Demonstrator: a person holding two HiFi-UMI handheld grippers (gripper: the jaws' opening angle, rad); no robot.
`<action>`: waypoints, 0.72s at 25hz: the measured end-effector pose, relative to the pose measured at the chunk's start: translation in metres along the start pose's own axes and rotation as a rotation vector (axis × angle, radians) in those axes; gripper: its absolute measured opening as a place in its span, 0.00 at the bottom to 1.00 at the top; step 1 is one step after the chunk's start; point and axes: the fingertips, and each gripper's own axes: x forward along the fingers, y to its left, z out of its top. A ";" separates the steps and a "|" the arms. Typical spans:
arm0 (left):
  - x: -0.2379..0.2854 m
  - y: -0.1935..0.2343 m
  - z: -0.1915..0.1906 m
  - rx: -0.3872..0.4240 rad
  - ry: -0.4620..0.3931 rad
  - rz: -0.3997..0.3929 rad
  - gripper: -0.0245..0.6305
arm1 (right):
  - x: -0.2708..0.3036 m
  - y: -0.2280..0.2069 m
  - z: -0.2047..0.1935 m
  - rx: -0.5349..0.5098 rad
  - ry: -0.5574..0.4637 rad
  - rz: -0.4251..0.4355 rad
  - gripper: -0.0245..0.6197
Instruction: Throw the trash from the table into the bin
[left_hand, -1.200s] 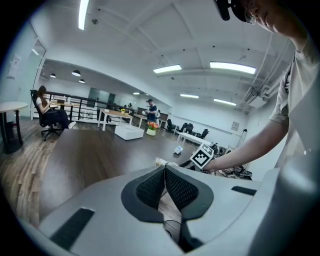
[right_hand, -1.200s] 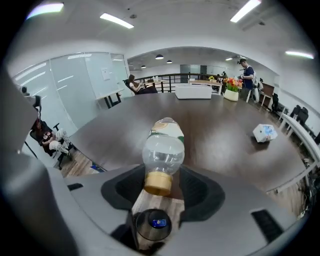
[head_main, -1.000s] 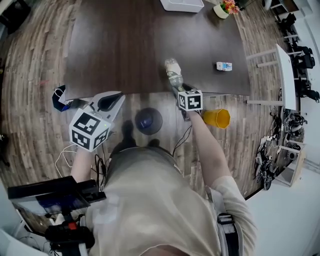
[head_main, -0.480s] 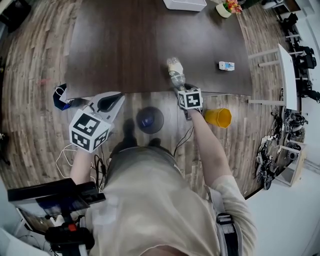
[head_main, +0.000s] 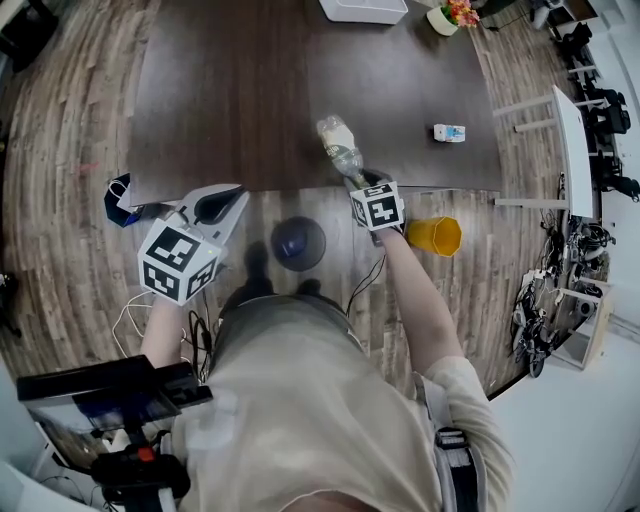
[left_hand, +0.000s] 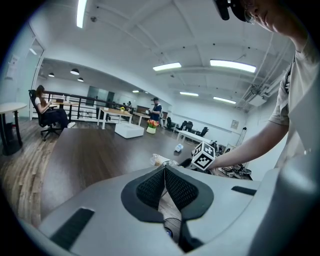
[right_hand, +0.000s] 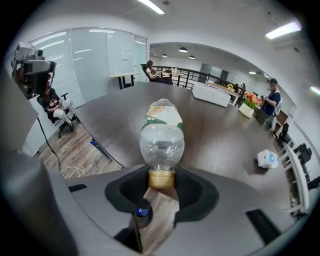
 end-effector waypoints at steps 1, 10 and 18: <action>0.001 0.000 0.001 0.002 -0.001 -0.002 0.06 | -0.004 -0.001 0.004 -0.013 -0.011 -0.006 0.28; 0.018 -0.010 0.017 0.022 -0.004 -0.036 0.06 | -0.039 -0.022 0.025 -0.042 -0.081 -0.060 0.28; 0.040 -0.026 0.024 0.045 0.007 -0.047 0.06 | -0.056 -0.037 0.027 -0.024 -0.138 -0.060 0.28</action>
